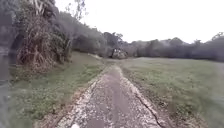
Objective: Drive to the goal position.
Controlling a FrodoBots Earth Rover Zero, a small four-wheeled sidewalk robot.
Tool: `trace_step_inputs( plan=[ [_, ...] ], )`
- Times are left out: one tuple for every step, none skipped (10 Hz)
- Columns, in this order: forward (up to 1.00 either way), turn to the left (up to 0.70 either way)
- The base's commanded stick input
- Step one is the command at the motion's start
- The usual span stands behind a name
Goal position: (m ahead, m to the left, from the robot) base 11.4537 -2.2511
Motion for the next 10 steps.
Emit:
trace_step_inputs(
  plan=[
    [0.7,0.0],
    [0.7,0.0],
    [0.7,0.0],
    [0.7,0.0],
    [0.7,0.0],
    [0.7,0.0],
    [0.7,0.0],
    [0.7,0.0],
    [0.7,0.0],
    [0.7,0.0]
  ],
)
